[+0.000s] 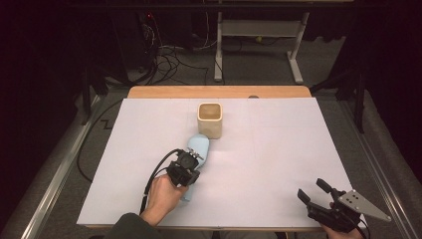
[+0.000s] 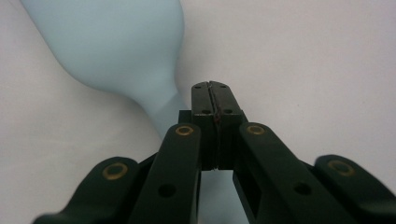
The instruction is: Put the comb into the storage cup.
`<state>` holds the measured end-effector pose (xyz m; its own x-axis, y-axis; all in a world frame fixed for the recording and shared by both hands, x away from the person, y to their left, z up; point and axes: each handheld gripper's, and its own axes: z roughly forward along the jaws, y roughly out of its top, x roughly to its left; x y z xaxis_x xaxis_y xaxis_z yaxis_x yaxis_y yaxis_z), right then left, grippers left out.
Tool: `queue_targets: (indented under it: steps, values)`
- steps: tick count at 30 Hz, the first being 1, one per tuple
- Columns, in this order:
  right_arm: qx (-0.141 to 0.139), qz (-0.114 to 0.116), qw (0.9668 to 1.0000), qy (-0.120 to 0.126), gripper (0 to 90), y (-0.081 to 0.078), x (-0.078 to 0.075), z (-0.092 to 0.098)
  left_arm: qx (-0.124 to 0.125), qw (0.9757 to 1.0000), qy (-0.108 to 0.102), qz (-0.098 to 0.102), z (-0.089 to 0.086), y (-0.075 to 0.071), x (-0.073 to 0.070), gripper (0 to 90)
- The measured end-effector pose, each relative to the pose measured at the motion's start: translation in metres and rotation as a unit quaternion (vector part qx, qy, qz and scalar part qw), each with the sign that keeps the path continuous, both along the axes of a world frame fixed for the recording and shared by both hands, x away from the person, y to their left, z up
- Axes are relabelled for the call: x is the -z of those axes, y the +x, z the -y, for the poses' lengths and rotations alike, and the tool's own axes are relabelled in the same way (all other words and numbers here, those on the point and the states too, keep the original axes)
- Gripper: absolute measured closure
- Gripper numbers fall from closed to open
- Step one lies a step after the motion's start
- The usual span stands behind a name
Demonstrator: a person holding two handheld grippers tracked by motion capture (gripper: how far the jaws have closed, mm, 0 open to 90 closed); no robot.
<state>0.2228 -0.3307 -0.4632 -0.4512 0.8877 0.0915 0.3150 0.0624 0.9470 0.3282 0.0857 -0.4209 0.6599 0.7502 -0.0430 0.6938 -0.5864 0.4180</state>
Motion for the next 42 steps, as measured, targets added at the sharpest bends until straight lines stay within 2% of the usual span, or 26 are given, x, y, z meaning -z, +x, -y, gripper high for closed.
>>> queue_targets:
  steps: [13,18,27,42]
  values:
    - [0.000,0.000,1.0000,-0.001,22.9,0.000,0.000,0.000,0.000,1.0000,0.009,0.005,-0.004,-0.002,0.000,89.6]
    - [0.000,0.000,1.0000,-0.001,22.9,0.000,0.000,-0.001,0.010,0.9998,0.019,-0.004,0.000,-0.005,0.004,89.6]
    - [-0.001,0.000,1.0000,-0.001,22.9,0.000,0.000,0.000,-0.006,0.9996,0.021,-0.016,-0.012,-0.003,0.012,89.6]
    - [-0.002,-0.002,1.0000,-0.003,22.9,0.001,0.000,-0.002,-0.027,0.9994,0.020,-0.012,-0.028,0.000,0.012,89.5]
